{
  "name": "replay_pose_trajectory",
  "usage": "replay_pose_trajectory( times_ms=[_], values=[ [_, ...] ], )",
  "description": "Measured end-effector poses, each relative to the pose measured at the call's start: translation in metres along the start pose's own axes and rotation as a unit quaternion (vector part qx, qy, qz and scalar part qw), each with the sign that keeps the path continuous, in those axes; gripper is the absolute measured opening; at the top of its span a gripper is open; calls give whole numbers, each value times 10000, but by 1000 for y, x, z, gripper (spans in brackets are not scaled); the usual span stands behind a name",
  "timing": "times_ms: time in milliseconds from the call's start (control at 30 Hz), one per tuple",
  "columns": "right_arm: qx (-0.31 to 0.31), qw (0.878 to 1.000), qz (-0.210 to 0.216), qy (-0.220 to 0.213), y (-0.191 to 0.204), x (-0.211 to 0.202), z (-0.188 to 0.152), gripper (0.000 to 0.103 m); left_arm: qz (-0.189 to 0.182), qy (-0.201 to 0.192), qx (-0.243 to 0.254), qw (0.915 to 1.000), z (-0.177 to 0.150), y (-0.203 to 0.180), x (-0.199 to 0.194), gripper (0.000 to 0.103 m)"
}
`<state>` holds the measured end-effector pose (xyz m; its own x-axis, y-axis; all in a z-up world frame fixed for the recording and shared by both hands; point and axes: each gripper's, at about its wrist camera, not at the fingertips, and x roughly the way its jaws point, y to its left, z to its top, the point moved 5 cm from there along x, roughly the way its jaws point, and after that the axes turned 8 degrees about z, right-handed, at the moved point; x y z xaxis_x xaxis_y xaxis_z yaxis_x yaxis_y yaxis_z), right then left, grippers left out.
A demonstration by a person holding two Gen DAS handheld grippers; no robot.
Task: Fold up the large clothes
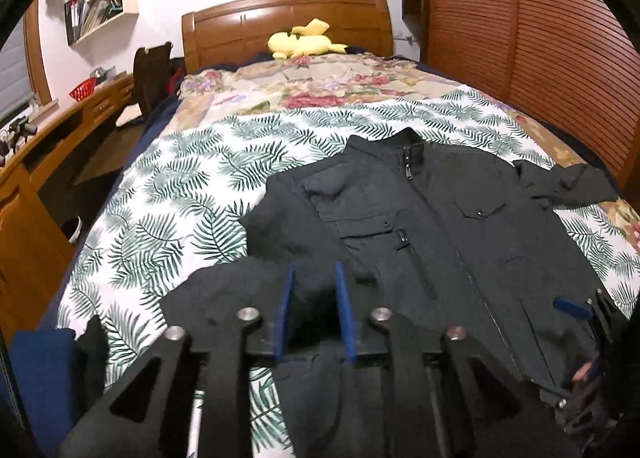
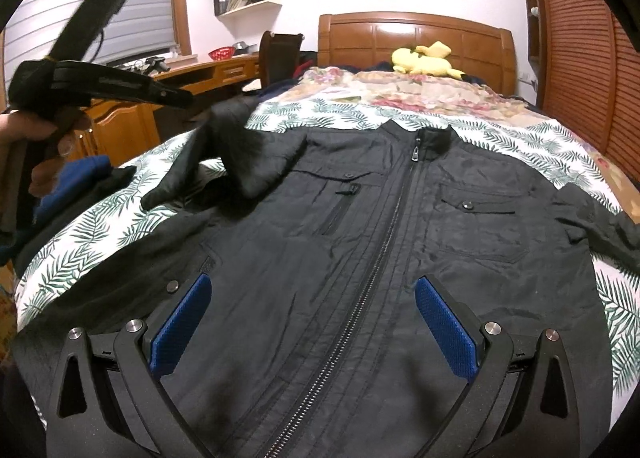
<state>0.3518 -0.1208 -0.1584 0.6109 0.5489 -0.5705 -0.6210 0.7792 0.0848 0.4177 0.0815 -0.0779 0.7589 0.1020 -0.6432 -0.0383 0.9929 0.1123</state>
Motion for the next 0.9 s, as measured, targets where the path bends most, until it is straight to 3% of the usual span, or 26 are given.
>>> replay_pose_trajectory(
  times_ms=[200,467,700,900],
  values=[
    [22,10000,-1,48,0,3,-2,103,215,100,22,9997,-19,22,9,30],
    [85,9999,16,125,-1,8,-4,103,680,1040,-354,9916,-82,79,83,31],
    [106,9998,46,189,-3,12,-7,103,958,1452,-725,9821,-118,114,114,33],
    [116,9997,69,213,-5,13,-7,103,866,1552,-937,9796,-127,122,126,37]
  ],
)
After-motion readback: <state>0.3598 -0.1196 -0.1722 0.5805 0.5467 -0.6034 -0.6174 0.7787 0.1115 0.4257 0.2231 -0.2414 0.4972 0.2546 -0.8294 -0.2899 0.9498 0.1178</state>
